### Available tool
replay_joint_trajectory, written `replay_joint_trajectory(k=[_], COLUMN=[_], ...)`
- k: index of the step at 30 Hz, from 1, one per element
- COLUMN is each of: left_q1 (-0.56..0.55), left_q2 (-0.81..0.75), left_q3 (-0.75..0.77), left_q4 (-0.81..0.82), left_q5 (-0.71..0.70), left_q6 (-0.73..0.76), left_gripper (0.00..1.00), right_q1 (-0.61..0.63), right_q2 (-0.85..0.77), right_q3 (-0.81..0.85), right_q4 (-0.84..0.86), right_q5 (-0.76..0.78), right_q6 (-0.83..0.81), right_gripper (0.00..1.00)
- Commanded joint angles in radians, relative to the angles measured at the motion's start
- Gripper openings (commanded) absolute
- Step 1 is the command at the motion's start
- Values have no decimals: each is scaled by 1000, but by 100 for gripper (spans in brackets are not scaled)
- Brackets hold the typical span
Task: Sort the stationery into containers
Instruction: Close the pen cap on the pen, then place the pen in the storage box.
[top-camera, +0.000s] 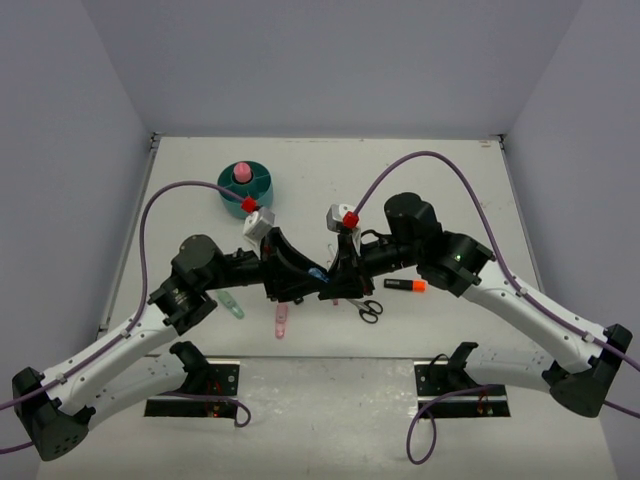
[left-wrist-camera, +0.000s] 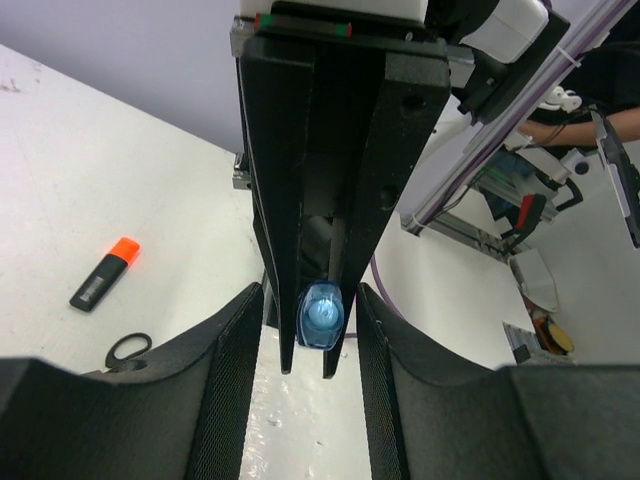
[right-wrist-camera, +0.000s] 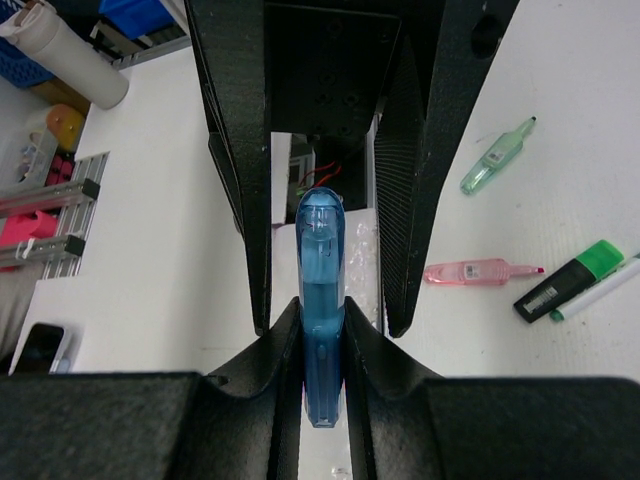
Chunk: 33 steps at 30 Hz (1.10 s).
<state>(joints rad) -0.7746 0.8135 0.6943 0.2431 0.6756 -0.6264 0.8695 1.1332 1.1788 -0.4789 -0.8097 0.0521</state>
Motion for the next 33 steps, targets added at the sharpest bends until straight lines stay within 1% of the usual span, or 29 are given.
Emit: replay_joint_trajectory(k=[1,3,6,7,9,10,11,16,18,20,21,22,23,24,26,27,29,30,31,33], left_q1=[5,9,13,13,13,14,14,14,14,14,14,14,14,14,12,13,14,14,15,37], left_q2=[-4,-5,-7,-5,-4,-3,-2,-5,-8,-13,-15,-15,-10,-4,9,18,49,64,75,126], left_q3=[60,67,67,65,61,57,54,40,43,56,64,74,88,107,160,191,244,272,301,336], left_q4=[-20,-25,-19,-12,-5,1,4,28,17,-22,-44,-64,-88,-123,-226,-297,-405,-457,-504,-562], left_q5=[-61,-65,-53,-44,-30,-24,-10,42,31,-16,-59,-96,-129,-175,-278,-374,-684,-816,-889,-1133], left_q6=[42,45,40,37,34,31,30,25,31,46,59,69,77,88,106,120,142,146,144,119], left_gripper=[41,39,31,25,8,3,1,0,0,0,0,0,0,0,0,0,0,0,0,0], right_q1=[4,5,4,4,3,4,5,5,5,3,2,2,3,2,2,2,2,2,2,2], right_q2=[-12,-23,-33,-33,-35,-35,-36,-44,-46,-49,-51,-53,-57,-61,-68,-72,-102,-120,-133,-190], right_q3=[-7,-18,-25,-25,-22,-22,-21,-8,-4,-3,-8,-15,-23,-30,-54,-63,-96,-113,-123,-159], right_q4=[4,8,12,12,13,15,17,31,32,39,44,51,59,66,80,79,79,79,79,77], right_q5=[-18,-14,-14,-13,-13,-16,-17,2,15,34,36,43,65,100,158,204,379,464,517,725], right_q6=[-17,-17,-16,-17,-15,-15,-14,-7,-6,-3,-2,2,11,21,34,45,79,97,112,169], right_gripper=[0,0,0,0,0,0,0,0,0,2,22,46,75,99,99,99,99,99,99,99])
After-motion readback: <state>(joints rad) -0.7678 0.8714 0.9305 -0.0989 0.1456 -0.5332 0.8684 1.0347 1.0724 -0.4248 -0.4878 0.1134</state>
